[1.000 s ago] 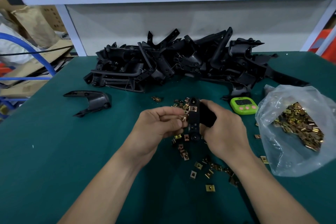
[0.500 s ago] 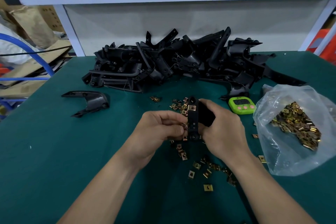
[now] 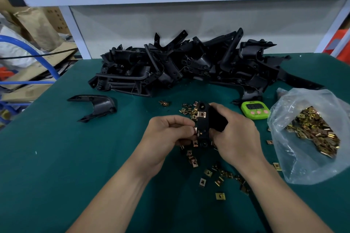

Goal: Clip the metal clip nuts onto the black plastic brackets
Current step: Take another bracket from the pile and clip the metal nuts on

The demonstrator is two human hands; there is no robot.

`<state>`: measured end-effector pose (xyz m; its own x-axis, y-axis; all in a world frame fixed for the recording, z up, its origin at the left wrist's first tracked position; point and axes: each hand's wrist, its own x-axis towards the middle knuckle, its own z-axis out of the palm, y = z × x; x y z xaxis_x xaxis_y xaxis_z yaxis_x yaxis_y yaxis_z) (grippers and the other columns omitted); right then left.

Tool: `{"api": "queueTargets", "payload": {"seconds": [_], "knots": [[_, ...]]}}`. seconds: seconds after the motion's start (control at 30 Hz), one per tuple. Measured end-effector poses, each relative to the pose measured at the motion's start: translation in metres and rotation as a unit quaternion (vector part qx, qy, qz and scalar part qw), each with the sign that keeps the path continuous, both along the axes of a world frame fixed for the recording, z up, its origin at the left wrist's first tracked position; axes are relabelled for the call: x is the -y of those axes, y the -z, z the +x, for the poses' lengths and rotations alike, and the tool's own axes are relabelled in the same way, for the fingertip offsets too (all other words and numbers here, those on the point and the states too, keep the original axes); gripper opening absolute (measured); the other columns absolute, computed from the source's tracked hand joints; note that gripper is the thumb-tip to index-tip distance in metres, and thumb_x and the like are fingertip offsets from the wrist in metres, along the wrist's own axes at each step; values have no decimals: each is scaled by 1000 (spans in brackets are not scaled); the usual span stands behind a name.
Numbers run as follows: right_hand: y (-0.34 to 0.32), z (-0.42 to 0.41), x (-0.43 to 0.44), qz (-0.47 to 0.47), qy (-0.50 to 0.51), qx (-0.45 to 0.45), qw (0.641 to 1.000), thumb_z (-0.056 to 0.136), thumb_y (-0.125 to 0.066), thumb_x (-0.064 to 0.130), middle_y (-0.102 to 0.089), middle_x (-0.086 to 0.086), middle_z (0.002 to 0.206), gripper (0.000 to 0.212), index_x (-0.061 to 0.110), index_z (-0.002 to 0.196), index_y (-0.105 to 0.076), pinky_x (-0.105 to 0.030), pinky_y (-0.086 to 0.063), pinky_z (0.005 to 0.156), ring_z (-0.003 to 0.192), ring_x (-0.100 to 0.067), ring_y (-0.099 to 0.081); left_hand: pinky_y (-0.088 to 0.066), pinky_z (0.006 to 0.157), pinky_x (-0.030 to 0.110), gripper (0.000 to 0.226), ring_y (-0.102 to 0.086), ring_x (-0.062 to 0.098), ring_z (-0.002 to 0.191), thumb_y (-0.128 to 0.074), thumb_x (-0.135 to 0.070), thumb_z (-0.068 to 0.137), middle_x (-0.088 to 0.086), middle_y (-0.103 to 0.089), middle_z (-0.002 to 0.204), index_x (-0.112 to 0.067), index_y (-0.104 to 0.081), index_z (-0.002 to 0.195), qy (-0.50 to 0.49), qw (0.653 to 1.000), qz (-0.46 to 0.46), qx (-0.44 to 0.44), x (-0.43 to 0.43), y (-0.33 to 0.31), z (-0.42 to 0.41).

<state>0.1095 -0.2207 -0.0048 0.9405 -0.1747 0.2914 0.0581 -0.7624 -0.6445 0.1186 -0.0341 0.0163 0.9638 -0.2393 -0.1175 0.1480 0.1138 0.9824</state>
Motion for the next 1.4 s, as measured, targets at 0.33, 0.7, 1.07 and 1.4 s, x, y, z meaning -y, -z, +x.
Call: {"api": "queueTargets", "payload": {"seconds": [0.33, 0.7, 1.07, 1.4], "knots": [[-5, -2, -1, 0, -6, -14, 1000, 77, -83, 19, -72, 12, 115, 72, 46, 138, -55, -39, -56, 86, 102, -19, -67, -55, 62, 22, 26, -73, 20, 69, -76, 5, 82, 16, -76, 79, -18, -77, 94, 40, 999, 29, 4, -3, 6, 0], [-2, -6, -13, -21, -11, 17, 1000, 82, -77, 16, -70, 9, 105, 65, 40, 137, -55, -39, -54, 78, 95, -20, -66, -55, 64, 22, 38, -72, 19, 70, -74, 0, 84, 14, -77, 82, -30, -78, 107, 9, 999, 24, 32, 11, 7, -6], [-6, -9, -15, -30, 47, 8, 998, 88, -70, 21, -67, 6, 103, 56, 38, 138, -52, -39, -48, 76, 92, -25, -63, -58, 61, 33, 10, -70, 3, 64, -75, -43, 81, -22, -72, 67, -34, -79, 79, -140, 935, 281, 166, 38, 8, -28], [-36, -11, -8, 135, -56, -70, 987, 87, -76, 17, -72, 13, 106, 53, 37, 133, -60, -31, -57, 85, 98, -9, -69, -45, 51, 9, 10, -67, -3, 69, -68, -34, 85, -22, -72, 72, -40, -75, 83, -176, 948, 194, 180, 48, -23, -18]]}}
